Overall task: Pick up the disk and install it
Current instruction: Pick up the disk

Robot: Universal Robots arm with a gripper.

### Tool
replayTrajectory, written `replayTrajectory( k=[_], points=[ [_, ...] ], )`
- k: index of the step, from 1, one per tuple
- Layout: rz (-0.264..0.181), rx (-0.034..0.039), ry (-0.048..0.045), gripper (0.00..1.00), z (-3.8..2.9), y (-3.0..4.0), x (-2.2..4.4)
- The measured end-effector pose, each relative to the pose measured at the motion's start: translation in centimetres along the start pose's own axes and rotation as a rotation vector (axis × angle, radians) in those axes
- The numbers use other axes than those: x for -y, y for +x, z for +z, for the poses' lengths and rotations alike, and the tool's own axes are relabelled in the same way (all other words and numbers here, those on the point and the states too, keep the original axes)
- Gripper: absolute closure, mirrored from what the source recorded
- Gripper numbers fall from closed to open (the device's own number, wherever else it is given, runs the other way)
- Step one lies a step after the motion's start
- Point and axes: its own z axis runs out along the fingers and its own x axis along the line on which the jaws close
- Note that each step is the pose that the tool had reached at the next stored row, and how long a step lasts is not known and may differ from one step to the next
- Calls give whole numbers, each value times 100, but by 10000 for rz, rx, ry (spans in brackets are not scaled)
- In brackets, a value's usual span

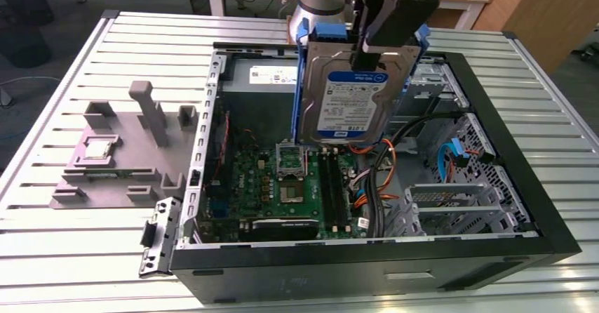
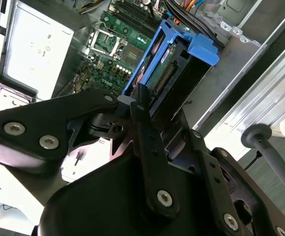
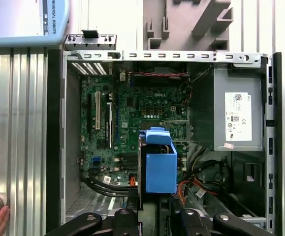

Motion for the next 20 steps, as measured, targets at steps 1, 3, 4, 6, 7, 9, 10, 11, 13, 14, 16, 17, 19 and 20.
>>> replayTrajectory(
  k=[1,3,4,6,7,9,10,11,13,14,16,17,19,20],
  points=[
    [0,0,0,65,0,11,1],
    [0,-1,0,65,-1,34,4],
    [0,1,0,65,-1,44,5],
    [0,0,0,65,-2,64,7],
    [0,0,0,65,-2,74,8],
    [0,0,0,65,-2,95,10],
    [0,0,0,65,-2,106,11],
    [0,0,0,65,-2,115,11],
    [0,0,0,65,-3,138,14],
    [-1,0,0,65,-3,149,15],
    [0,0,0,65,-3,174,17],
    [0,0,0,65,-4,186,18],
    [0,0,0,65,-4,210,20],
    [0,1,0,65,-4,222,21]
  ],
)
